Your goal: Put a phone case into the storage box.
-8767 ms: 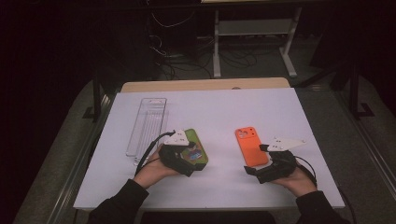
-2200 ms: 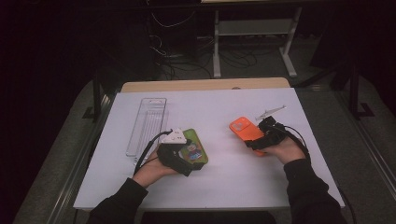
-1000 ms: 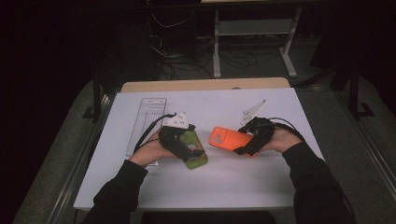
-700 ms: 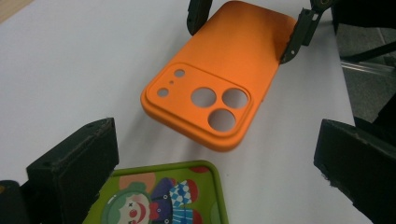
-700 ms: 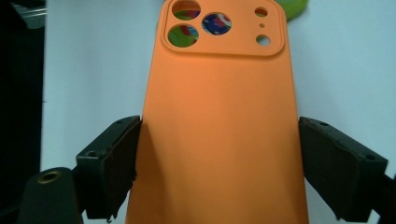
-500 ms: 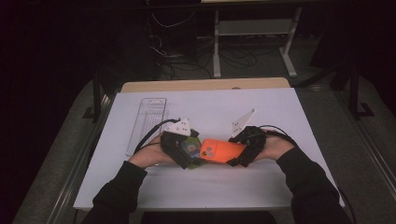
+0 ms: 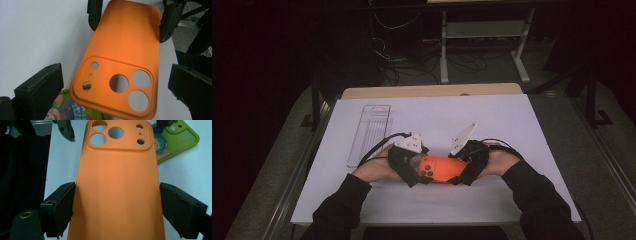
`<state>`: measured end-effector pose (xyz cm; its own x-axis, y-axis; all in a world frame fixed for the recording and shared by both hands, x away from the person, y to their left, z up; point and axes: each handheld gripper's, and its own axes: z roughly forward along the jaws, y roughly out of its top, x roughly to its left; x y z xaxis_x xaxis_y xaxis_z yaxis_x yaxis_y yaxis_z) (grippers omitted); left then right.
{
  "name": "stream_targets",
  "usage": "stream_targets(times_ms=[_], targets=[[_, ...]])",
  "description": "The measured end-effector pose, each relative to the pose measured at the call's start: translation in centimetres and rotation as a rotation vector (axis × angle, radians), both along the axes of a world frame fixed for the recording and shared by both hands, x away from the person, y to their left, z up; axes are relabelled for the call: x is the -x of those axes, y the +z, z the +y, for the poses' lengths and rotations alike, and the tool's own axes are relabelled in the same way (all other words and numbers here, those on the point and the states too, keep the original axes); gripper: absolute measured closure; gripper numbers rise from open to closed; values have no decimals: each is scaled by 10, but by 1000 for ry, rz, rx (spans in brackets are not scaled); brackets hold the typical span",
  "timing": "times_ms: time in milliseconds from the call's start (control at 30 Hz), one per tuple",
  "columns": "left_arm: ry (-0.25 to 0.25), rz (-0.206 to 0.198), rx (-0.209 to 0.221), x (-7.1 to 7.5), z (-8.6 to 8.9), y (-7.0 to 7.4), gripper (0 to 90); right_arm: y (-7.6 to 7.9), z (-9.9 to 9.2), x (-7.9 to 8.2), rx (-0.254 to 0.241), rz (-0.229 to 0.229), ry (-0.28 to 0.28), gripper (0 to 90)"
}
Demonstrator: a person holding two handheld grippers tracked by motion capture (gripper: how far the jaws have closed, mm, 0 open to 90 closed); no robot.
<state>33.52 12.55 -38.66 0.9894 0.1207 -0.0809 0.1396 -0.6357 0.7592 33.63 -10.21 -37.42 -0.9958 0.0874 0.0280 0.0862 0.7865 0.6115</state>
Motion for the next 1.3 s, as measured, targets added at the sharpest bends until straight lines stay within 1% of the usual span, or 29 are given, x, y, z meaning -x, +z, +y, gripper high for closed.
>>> stream_targets(times_ms=[33, 100, 133, 200, 267, 300, 333, 400, 433, 467, 500, 533, 600, 633, 667, 700, 733, 867, 933, 1033, 1167, 1267, 1300], targets=[[-4, 5, 0, 1, -1, -1, 0, 1, 1, 1, 1, -6, 7, 150], [-16, 15, -11, 2, -3, -2, 0, 1, 2, 2, -7, -1, 14, 150], [-29, 8, -17, 2, -4, -3, 0, 2, 3, 2, -8, -5, 16, 150], [-34, 9, -24, 4, -6, -5, 0, 3, 5, 4, -12, -20, 27, 150], [-43, 8, -34, 5, -8, -6, 0, 4, 6, 4, -13, -23, 30, 150], [-52, 5, -39, 6, -9, -6, 0, 5, 6, 8, 7, 10, 10, 149], [-54, 2, -37, 6, -10, -7, 0, 4, 7, 8, 2, 18, 13, 150], [-68, -3, -37, 6, -11, -7, 0, 5, 9, 9, 2, 12, 20, 150], [-68, -4, -35, 7, -11, -8, 0, 5, 9, 10, 2, 17, 21, 150], [-68, 3, -34, 7, -12, -8, 2, 5, 10, 10, 0, 15, 24, 149], [-76, -3, -35, 7, -12, -8, 21, 5, 11, 10, -2, 18, 27, 149], [-74, -1, -29, 8, -12, -9, 36, 5, 11, 11, -5, 13, 31, 149], [-79, 0, -31, 8, -12, -9, 61, 5, 13, 12, -5, 13, 37, 150], [-90, -11, -37, 8, -12, -9, 61, 5, 13, 12, -5, 13, 37, 150], [-105, -24, -54, 6, -11, -8, 64, 5, 14, 11, -10, 5, 45, 150], [-107, -21, -50, 7, -11, -8, 83, 4, 16, 10, -21, -15, 67, 149], [-106, -14, -43, 8, -12, -9, 83, 4, 16, 10, -21, -15, 67, 149], [-109, -12, -38, 8, -11, -9, 114, 4, 16, 11, -19, -14, 67, 150], [-114, -9, -39, 8, -11, -9, 117, 4, 16, 10, -22, -17, 68, 149], [-126, -17, -48, 7, -10, -9, 123, 4, 17, 10, -21, -18, 70, 149], [-127, -12, -42, 8, -10, -9, 129, 4, 17, 11, -23, -16, 71, 149], [-138, -18, -50, 8, -9, -7, 137, 5, 16, 10, -26, -14, 74, 149], [-132, -7, -41, 9, -9, -7, 140, 5, 16, 10, -29, -14, 78, 149]])
